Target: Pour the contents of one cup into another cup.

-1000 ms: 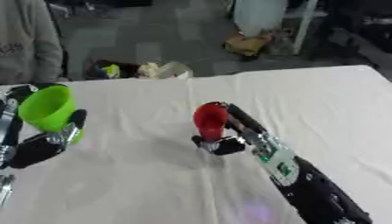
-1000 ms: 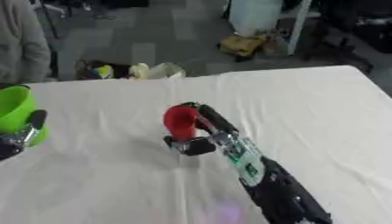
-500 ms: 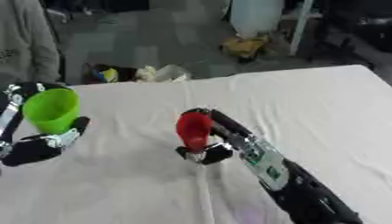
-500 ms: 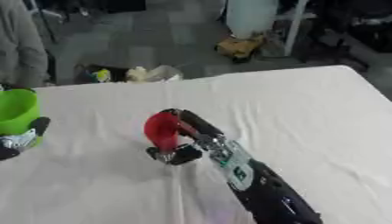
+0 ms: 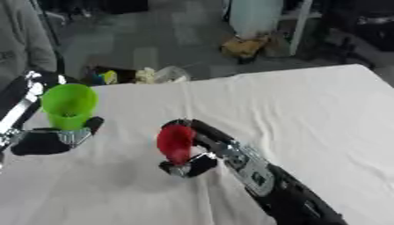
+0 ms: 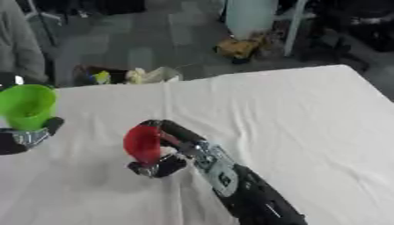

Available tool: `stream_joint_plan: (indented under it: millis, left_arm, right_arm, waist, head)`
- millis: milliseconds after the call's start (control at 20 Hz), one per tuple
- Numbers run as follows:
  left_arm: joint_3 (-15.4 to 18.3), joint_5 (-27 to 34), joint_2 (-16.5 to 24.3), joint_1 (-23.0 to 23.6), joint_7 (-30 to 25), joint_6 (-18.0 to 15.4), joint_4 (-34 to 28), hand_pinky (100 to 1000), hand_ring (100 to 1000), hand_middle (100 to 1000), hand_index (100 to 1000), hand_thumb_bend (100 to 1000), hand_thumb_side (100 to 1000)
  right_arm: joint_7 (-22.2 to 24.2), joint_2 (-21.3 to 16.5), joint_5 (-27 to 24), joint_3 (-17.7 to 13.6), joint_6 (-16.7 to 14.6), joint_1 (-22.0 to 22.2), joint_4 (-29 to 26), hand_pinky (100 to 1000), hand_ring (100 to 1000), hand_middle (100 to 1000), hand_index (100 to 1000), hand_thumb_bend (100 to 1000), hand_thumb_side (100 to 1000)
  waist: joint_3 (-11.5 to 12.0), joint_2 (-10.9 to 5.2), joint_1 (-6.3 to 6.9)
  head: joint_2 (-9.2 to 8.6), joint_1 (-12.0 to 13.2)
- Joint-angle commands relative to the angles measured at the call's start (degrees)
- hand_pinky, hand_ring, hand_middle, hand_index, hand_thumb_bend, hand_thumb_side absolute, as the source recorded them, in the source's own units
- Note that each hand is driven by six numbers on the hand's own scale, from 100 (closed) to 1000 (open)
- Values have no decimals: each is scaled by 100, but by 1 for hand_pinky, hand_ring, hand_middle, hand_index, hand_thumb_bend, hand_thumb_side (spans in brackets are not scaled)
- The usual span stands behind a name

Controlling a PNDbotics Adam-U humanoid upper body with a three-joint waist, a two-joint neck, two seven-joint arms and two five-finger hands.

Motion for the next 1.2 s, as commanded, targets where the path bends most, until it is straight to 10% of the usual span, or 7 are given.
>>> stream_joint_plan:
  millis: [50, 1200]
  left_arm:
    - [-88, -101, -15, -215, -128, -79, -38, 412, 328, 374, 685, 244, 269]
    - [-523, -952, -225, -462, -574, -547, -5, 415, 311, 355, 651, 277, 256]
  right_arm:
    - [44, 54, 43, 7, -45, -151, 49, 877, 870, 103, 505, 100, 307]
    - [205, 346, -43, 0, -144, -278, 563, 879, 877, 100, 503, 100, 318]
  waist:
    - [24, -112, 0]
    - [75, -100, 70]
  head:
    - [-4, -21]
    - [-20, -45]
